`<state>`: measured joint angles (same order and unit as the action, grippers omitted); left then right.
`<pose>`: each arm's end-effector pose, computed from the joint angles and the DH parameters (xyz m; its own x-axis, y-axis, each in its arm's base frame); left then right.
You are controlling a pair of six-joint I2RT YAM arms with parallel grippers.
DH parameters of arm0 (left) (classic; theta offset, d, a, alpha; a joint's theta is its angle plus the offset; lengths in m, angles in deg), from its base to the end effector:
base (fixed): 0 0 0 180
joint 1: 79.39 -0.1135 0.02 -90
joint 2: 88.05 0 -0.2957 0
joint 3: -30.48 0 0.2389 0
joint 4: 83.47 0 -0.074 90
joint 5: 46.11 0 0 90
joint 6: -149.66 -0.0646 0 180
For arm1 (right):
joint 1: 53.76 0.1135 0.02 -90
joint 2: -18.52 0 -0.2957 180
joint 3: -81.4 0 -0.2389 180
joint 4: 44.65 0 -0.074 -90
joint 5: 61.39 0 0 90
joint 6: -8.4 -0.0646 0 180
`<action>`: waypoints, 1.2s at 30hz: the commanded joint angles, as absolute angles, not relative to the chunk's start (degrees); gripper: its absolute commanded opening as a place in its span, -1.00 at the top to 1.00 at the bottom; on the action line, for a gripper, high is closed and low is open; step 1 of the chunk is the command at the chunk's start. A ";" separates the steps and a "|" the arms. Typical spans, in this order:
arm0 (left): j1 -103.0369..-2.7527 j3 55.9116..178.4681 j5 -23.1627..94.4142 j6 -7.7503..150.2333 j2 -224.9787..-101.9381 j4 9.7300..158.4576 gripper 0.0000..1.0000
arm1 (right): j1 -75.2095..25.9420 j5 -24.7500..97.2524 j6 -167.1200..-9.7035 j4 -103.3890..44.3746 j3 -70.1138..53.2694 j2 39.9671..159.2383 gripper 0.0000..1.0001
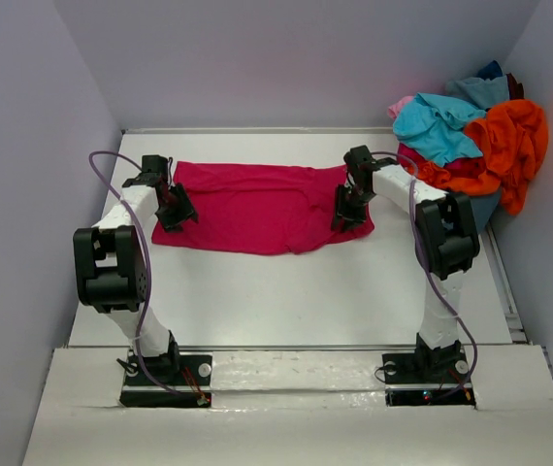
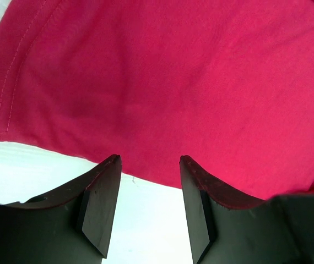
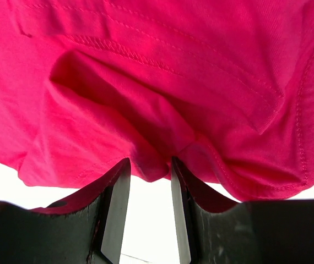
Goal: Fold and stack the t-shirts
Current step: Fold the tshirt
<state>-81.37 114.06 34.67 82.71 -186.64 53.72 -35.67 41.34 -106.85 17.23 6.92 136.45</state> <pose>0.3684 0.0024 0.2274 -0.7984 -0.4143 -0.4370 -0.2841 0.8990 -0.3333 0.4033 0.1467 0.1915 -0.9810 0.1173 -0.1544 0.0651 0.9494 0.3074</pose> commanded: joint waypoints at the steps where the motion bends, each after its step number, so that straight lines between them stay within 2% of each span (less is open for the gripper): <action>1: -81.50 113.93 36.94 83.39 -185.35 54.83 -0.15 | -35.22 43.20 -106.03 16.04 5.60 136.03 0.18; 10: -82.03 111.55 39.14 85.33 -184.29 56.41 -0.15 | -35.22 43.38 -105.59 15.42 4.36 136.12 0.19; 34: -83.09 111.20 40.37 85.59 -184.56 56.50 -0.16 | -35.22 42.41 -105.59 17.45 12.53 138.58 0.27; 36: -83.79 110.59 40.90 85.77 -184.03 56.85 -0.16 | -35.22 43.02 -105.59 17.62 12.71 139.02 0.33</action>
<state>-82.60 111.87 38.94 85.20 -186.57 56.10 -35.67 42.52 -106.39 17.27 9.94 138.24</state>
